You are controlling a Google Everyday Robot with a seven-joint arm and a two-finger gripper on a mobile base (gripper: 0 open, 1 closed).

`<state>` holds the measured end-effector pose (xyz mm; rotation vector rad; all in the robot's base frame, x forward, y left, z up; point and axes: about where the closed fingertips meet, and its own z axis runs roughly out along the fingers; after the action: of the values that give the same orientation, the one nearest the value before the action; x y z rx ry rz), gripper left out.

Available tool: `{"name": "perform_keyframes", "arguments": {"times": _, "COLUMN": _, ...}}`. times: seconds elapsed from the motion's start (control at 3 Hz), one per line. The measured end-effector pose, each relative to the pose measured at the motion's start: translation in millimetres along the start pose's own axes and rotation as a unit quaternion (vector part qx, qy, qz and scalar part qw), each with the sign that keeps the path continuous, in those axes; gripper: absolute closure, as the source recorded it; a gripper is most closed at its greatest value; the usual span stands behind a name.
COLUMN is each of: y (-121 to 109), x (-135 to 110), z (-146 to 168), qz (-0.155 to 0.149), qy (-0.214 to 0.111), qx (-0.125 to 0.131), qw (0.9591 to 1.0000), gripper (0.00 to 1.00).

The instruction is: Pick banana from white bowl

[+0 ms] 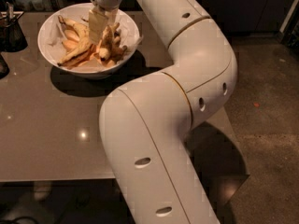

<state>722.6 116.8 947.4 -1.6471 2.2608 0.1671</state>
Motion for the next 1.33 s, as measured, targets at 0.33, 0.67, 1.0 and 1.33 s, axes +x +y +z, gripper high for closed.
{"name": "perform_keyframes", "arguments": {"times": 0.33, "y": -2, "x": 4, "z": 2, "qz": 0.005, "qy": 0.001, "qx": -0.004, "qw": 1.0, "gripper": 0.35}}
{"name": "perform_keyframes", "arguments": {"times": 0.67, "y": -5, "x": 9, "z": 2, "qz": 0.007, "qy": 0.005, "qx": -0.003, "qw": 1.0, "gripper": 0.34}}
{"name": "perform_keyframes", "arguments": {"times": 1.0, "y": -7, "x": 14, "z": 1, "qz": 0.009, "qy": 0.005, "qx": -0.003, "qw": 0.9999, "gripper": 0.34}}
{"name": "perform_keyframes", "arguments": {"times": 1.33, "y": -7, "x": 15, "z": 1, "qz": 0.01, "qy": 0.006, "qx": -0.004, "qw": 0.9999, "gripper": 0.35}}
